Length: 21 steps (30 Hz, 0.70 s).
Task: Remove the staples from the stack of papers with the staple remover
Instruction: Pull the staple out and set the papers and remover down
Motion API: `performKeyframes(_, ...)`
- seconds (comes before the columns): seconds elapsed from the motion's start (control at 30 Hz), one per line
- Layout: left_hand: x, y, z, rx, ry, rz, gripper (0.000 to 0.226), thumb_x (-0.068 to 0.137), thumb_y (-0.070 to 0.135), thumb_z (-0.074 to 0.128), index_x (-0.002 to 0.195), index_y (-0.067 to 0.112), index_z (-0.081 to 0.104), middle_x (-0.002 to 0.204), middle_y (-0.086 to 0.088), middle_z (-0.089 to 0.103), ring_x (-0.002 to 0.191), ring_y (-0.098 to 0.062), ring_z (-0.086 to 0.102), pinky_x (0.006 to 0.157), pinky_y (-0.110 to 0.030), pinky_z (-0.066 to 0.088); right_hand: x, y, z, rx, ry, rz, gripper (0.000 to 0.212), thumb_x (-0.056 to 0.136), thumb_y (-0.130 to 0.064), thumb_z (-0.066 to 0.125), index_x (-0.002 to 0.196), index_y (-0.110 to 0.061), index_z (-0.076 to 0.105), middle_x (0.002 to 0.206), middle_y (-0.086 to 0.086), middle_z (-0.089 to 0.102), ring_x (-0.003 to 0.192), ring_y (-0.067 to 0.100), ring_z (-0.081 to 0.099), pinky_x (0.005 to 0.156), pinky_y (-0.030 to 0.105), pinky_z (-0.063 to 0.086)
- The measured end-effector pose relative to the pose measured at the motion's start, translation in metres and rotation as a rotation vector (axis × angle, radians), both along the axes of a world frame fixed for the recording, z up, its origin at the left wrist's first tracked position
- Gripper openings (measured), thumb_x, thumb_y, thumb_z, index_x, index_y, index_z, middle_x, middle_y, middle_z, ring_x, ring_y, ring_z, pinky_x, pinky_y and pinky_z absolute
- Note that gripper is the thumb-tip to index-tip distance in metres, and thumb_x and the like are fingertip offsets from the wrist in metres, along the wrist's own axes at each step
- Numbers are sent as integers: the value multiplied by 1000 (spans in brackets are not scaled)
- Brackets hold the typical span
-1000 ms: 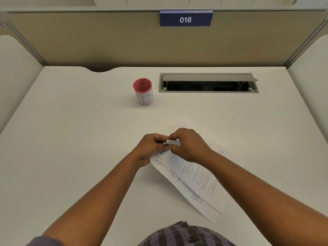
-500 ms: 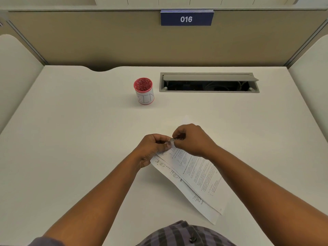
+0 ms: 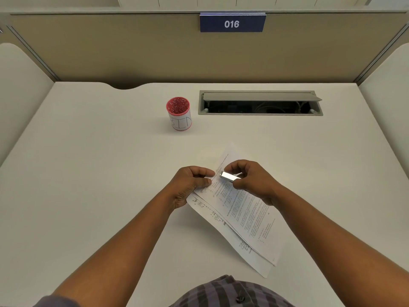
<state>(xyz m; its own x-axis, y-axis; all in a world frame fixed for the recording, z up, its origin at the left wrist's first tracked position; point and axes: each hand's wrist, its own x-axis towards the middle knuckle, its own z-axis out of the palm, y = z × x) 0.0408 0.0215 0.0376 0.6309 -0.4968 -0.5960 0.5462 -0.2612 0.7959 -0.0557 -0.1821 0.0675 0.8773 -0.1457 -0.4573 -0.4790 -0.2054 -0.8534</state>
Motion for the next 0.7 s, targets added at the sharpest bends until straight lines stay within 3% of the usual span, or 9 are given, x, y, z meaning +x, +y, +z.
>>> performKeyframes(0.23,1,0,-1,-15,18,24,21,88,-6,73,98,11,79,98,-14,81,82,-25,77,71,-35,63,-12,-16,-17,42,-34,-179,38,81,12,63,105,-17,71,106,0,72,86,15,65,71,26,54)
performKeyframes(0.43,4,0,-4,72,-55,17,22,88,-7,72,96,11,80,96,-12,81,82,-23,77,70,-32,62,-23,-39,-45,-175,-49,-378,40,79,5,66,105,-25,68,100,0,70,79,17,62,65,29,49)
performKeyframes(0.57,6,0,-7,140,-114,15,25,87,-8,72,91,15,80,96,-10,81,83,-22,76,70,-29,61,-29,-54,-60,-339,-43,-438,44,78,5,59,103,-30,66,105,-6,69,84,14,62,65,27,46)
performKeyframes(0.7,8,1,-11,206,-145,16,25,87,-6,72,90,17,80,93,-6,80,81,-20,75,74,-30,61,-31,-66,-73,-483,-16,-433,46,79,2,54,107,-34,63,115,-6,65,99,18,63,84,38,54)
